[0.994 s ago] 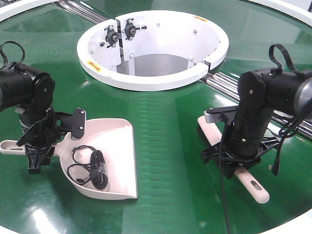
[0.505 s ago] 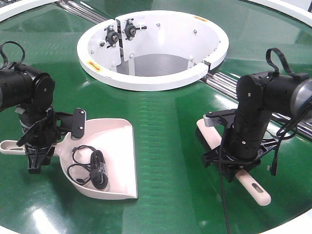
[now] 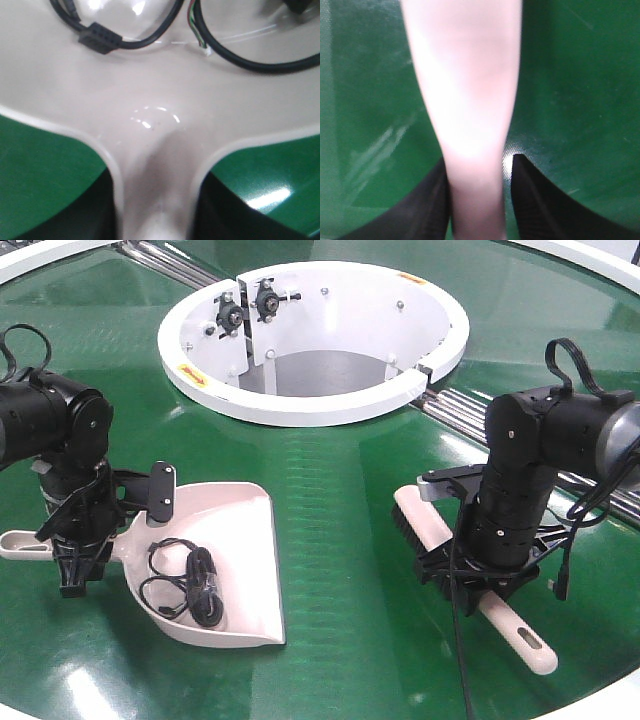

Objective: Clean and inspect green conveyor with broom and dustpan

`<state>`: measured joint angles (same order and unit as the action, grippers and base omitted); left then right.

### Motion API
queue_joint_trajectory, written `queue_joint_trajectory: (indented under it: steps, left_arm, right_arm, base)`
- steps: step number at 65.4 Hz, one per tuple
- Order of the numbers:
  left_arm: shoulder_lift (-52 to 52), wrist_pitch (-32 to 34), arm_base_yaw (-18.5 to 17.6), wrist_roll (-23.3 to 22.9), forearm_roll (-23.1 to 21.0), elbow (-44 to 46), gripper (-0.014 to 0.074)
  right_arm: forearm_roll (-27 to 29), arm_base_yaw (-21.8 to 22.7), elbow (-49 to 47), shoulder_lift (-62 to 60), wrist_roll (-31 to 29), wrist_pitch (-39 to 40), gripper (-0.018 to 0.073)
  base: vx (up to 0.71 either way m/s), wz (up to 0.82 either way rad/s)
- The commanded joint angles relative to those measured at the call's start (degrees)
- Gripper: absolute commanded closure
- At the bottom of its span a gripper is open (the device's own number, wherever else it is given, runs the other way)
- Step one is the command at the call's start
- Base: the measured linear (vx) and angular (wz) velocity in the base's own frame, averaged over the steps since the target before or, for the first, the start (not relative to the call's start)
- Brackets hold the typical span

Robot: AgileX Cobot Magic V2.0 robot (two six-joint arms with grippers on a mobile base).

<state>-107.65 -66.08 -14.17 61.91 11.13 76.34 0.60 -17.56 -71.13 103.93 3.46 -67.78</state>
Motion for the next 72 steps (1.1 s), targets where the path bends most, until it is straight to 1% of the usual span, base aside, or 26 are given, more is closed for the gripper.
queue_joint_trajectory:
  steps: [1, 11, 22, 27, 36, 43, 46, 51, 62, 72]
  left_arm:
    - [2.47, -0.67, -0.36, -0.85, -0.45, 1.46, 0.0597]
    - [2.47, -1.10, -0.36, -0.85, -0.45, 1.46, 0.0551]
    - [2.47, -2.17, -0.36, -0.99, -0.67, 1.46, 0.0428]
    - [2.53, -2.15, -0.36, -2.39, -0.96, 1.46, 0.0351]
    - [2.84, -2.05, -0.36, -7.90, -0.98, 1.46, 0.0200]
    - [3.31, -1.88, -0.36, -10.99, -0.92, 1.46, 0.0118]
    - [3.71, -1.88, -0.36, -11.40, -0.97, 1.46, 0.0092]
    - [4.63, -2.05, -0.36, -11.34, -1.68, 1.46, 0.0067]
    - [7.81, -2.60, -0.36, -11.43, -4.22, 1.46, 0.0066]
    - [12.29, -3.45, -0.36, -12.69, -8.74, 1.46, 0.0066]
  right_arm:
    - [0.03, 0.34, -1.21, -2.23, -0.53, -0.58, 0.0251]
    - [0.03, 0.34, -1.21, -2.23, -0.53, -0.59, 0.0242]
    - [0.03, 0.34, -1.21, -2.23, -0.53, -0.59, 0.0242]
    - [0.03, 0.34, -1.21, -2.39, -0.53, -0.37, 0.0242]
    - [-0.03, 0.34, -1.21, -2.75, -0.46, 0.18, 0.0242]
    - [-0.60, 0.34, -1.28, -3.68, -0.46, 0.89, 0.0242]
    - [-0.60, 0.34, -1.28, -4.29, -0.46, 1.11, 0.0242]
    - [-1.23, 0.34, -1.28, -5.27, -0.46, 1.41, 0.0242]
    - [-1.84, 0.34, -1.28, -8.07, -0.51, 1.36, 0.0242]
    - [-2.00, 0.34, -1.28, -12.57, -0.51, 2.48, 0.0242]
  base:
    - [0.00, 0.00]
    - [0.00, 0.00]
    - [0.00, 0.00]
    - [0.00, 0.00]
    - [0.00, 0.00]
    - [0.00, 0.00]
    - [0.00, 0.00]
    - [0.00, 0.00]
    - [0.00, 0.00]
    - [0.00, 0.00]
